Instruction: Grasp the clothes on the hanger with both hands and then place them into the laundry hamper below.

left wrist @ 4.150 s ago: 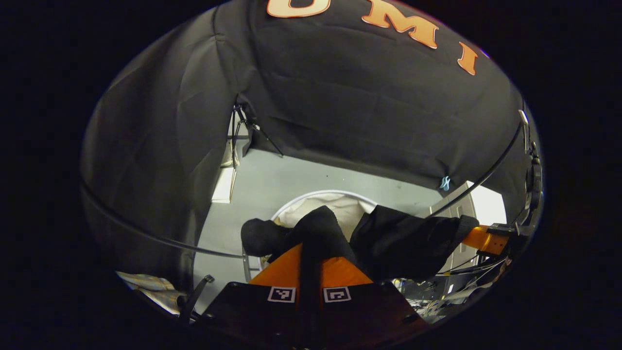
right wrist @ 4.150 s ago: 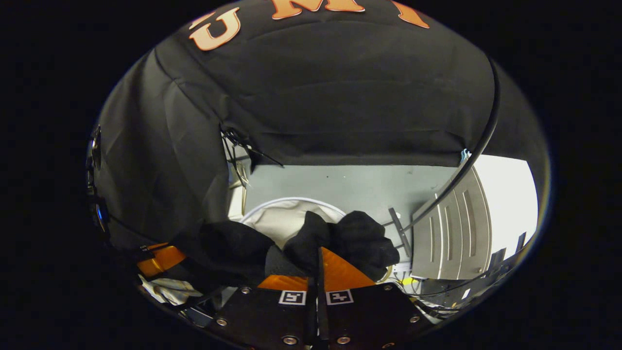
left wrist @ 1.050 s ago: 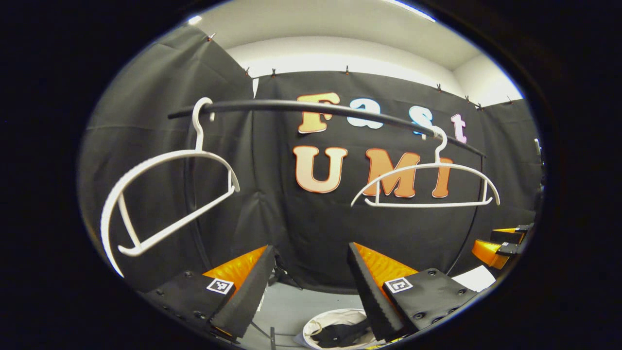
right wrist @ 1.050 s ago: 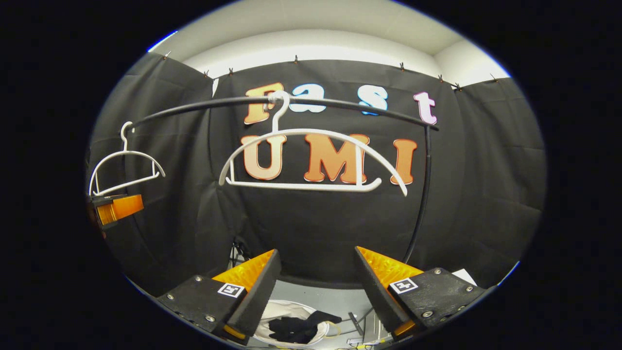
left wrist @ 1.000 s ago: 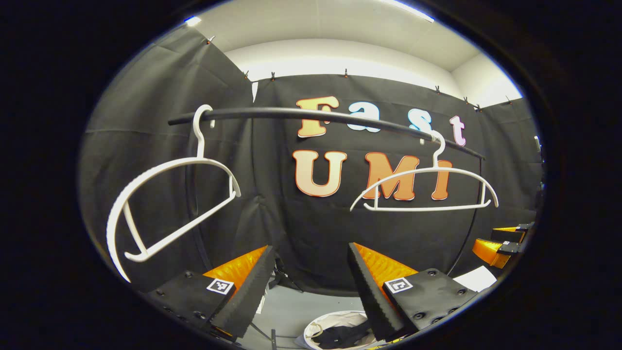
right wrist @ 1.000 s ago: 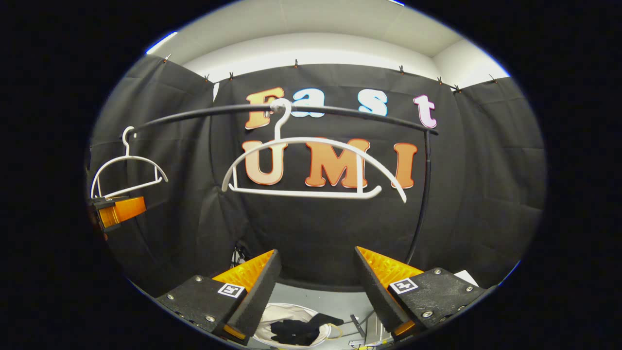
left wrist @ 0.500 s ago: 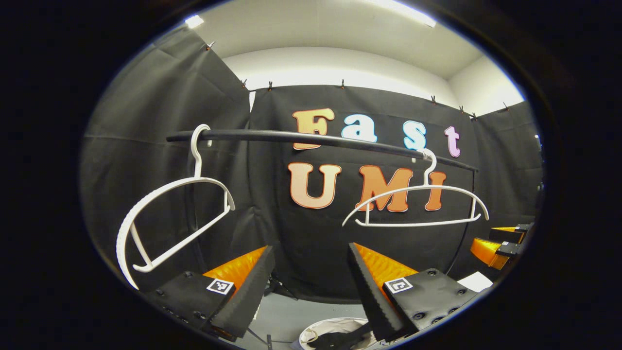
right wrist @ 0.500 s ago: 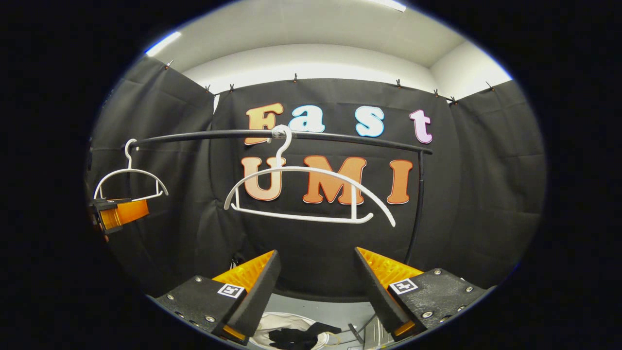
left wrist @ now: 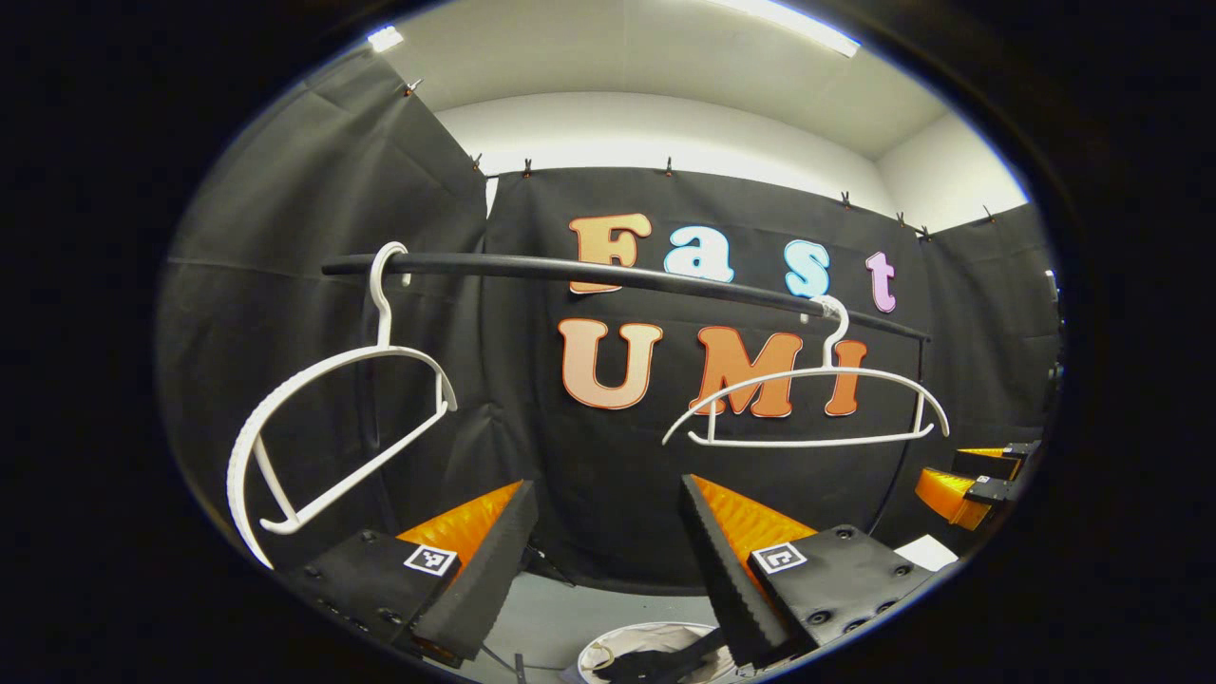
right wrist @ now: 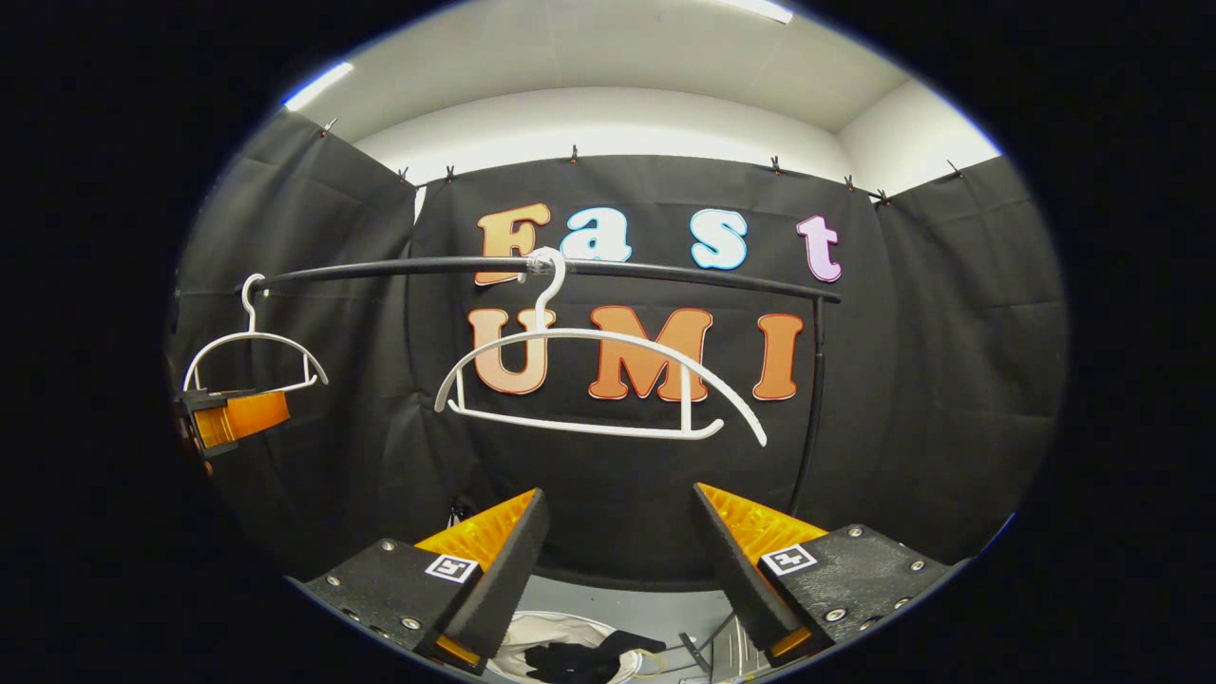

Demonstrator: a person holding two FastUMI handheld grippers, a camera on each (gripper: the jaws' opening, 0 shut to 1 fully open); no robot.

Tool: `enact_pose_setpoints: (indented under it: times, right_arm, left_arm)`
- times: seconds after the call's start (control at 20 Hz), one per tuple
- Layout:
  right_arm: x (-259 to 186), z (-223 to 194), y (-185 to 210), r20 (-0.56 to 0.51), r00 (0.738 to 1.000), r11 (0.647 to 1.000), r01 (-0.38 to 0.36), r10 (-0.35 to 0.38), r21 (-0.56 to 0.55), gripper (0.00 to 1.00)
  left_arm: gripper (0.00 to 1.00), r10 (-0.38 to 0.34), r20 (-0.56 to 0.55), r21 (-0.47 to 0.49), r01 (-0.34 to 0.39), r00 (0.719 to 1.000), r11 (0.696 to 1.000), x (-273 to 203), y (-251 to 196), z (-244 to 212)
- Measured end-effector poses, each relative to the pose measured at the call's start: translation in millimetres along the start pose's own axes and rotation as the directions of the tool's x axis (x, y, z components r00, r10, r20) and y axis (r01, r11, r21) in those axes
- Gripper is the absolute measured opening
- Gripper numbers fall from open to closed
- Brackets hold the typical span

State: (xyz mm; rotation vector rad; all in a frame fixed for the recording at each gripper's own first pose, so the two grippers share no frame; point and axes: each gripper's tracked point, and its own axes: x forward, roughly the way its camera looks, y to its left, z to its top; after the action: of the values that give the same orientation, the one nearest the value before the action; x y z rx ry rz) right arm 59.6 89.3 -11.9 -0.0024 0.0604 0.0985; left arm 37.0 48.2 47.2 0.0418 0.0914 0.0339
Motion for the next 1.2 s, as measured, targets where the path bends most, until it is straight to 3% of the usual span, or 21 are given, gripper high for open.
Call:
enact_pose_setpoints:
  times: [1.2]
  right_arm:
    - [13, 5, 7, 0.025, 0.999, 0.999, 0.041, -0.041, -0.012, 0.93]
  left_arm:
    - [0.94, 0.009, -0.005, 0.016, -0.009, 1.000, 1.000, 16, 10, -7]
